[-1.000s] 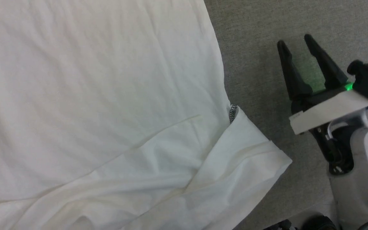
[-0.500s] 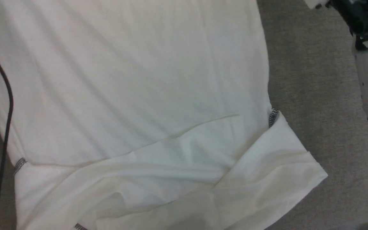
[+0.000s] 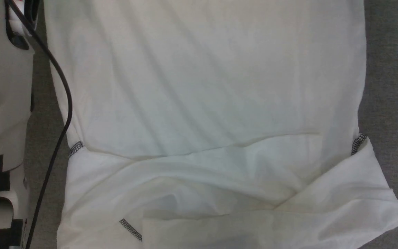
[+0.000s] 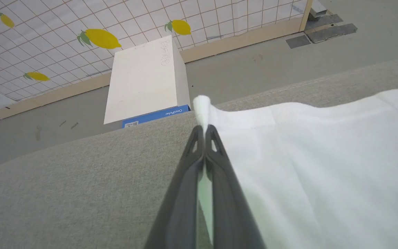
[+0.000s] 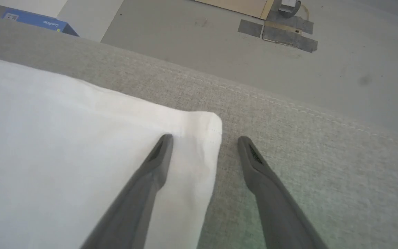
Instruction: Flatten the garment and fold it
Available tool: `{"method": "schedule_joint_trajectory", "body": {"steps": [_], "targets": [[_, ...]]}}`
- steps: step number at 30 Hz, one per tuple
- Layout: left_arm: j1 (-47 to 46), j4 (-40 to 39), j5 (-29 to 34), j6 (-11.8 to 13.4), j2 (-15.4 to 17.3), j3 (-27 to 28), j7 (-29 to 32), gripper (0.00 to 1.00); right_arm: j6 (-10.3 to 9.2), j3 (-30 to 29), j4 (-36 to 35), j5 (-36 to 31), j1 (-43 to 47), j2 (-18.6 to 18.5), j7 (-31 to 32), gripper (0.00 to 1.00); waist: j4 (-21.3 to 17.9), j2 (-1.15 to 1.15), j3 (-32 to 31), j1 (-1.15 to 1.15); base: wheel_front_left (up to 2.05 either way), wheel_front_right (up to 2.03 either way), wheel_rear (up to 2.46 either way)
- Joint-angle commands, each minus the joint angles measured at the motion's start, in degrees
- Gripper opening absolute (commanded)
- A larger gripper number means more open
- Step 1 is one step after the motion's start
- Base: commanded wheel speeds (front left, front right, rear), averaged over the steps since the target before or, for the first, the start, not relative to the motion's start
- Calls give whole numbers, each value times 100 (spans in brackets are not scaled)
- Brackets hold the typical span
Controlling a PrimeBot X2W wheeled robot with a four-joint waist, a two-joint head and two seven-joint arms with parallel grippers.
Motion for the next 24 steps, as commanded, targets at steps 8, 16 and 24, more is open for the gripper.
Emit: {"method": "schedule_joint_trajectory", "body": {"steps": [8,16,24], "targets": [[157,-78,67,77,29,-137,-149,0,-10,-230,131,-568,-156,10,361,0,57,0,18,0,0,0,0],[54,29,399,158,269,-172,-1105,0,-10,-649,-78,-1214,-91,68,-1099,0,-234,0,-199,0,0,0,0],[-54,433,620,512,436,17,-2250,0,-10,-696,5,-1401,-82,209,-2525,0,-456,0,-552,0,0,0,0]]}}
